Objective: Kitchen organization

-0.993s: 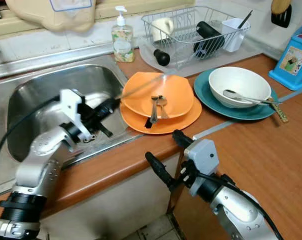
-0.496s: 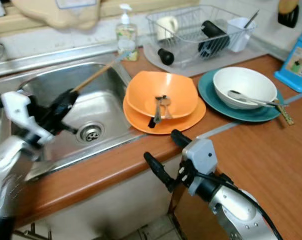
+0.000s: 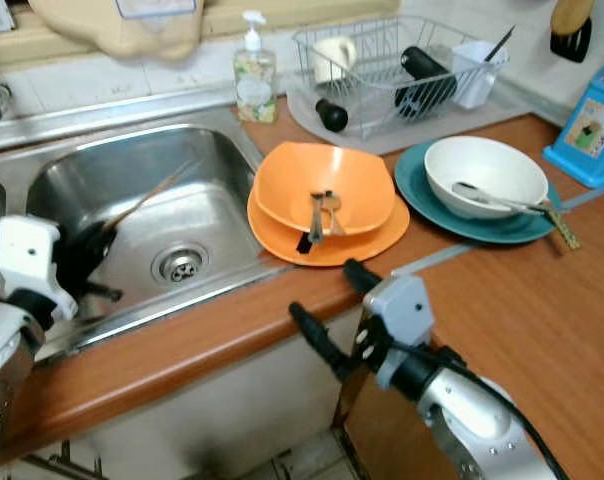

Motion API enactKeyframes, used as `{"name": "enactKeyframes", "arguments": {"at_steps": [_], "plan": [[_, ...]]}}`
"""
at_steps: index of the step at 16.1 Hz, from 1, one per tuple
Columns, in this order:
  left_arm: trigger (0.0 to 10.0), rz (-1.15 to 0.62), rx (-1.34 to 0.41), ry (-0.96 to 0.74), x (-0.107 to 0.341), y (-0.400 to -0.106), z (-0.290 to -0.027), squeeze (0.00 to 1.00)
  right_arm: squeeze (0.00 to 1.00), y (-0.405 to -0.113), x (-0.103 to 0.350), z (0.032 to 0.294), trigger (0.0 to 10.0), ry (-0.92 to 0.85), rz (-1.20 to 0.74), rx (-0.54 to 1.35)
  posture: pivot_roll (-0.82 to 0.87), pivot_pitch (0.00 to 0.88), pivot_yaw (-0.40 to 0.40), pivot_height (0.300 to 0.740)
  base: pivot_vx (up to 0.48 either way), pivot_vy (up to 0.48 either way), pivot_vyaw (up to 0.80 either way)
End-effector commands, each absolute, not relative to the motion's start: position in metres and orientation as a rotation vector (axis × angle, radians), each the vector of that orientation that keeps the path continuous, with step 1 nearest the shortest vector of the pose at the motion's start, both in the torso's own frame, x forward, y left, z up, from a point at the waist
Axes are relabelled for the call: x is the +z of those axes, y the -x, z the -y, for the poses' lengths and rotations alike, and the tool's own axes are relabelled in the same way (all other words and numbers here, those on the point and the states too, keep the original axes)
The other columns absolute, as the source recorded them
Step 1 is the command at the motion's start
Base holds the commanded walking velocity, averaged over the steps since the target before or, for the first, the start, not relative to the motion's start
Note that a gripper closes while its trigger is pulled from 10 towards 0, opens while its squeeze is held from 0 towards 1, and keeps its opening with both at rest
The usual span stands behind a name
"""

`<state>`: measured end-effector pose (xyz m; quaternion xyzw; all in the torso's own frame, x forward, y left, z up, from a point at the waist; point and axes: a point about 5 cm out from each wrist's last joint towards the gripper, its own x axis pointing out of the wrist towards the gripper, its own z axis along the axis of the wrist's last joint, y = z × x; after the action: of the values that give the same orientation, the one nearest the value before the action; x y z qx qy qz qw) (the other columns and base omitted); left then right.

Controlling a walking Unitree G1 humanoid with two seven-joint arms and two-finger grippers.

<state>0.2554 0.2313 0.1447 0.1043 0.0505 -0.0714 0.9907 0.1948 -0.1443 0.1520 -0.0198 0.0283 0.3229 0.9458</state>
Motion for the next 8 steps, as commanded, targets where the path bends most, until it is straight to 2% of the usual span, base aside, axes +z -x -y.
{"name": "enactKeyframes", "arguments": {"at_steps": [1, 3, 4, 5, 6, 8], "plan": [[10.0, -0.116, -0.128, -0.238, 0.145, -0.259, -0.23, 1.0, 1.0, -0.199, 0.155, 0.148, 10.0, 0.001, -0.056, 0.621, -0.18, 0.0, 0.045, 0.74, 0.0, 0.0, 0.0], [10.0, -0.108, -0.112, -0.241, 0.146, -0.262, -0.228, 1.0, 1.0, -0.199, 0.157, 0.149, 10.0, -0.099, -0.039, 0.604, -0.19, 0.0, 0.049, 0.74, 0.0, 0.0, 0.0], [10.0, -0.088, -0.095, -0.235, 0.148, -0.264, -0.228, 1.0, 1.0, -0.199, 0.159, 0.153, 10.0, -0.047, -0.014, 0.557, -0.19, 0.0, 0.049, 0.74, 0.0, 0.0, 0.0], [10.0, -0.07, -0.099, -0.231, 0.15, -0.265, -0.227, 0.4, 1.0, -0.198, 0.161, 0.154, 10.0, -0.054, -0.001, 0.55, -0.19, 0.0, 0.05, 0.74, 0.0, 0.0, 0.0], [10.0, -0.016, -0.14, -0.182, 0.158, -0.265, -0.219, 0.0, 1.0, -0.199, 0.168, 0.156, 10.0, -0.049, 0.045, 0.523, -0.19, 0.0, 0.052, 0.74, 0.0, 0.0, 0.0], [10.0, 0.043, -0.262, -0.117, 0.167, -0.263, -0.2, 0.0, 1.0, -0.205, 0.175, 0.158, 10.0, -0.032, 0.083, 0.479, -0.2, 0.0, 0.049, 0.74, 0.0, 0.0, 0.0]]}}
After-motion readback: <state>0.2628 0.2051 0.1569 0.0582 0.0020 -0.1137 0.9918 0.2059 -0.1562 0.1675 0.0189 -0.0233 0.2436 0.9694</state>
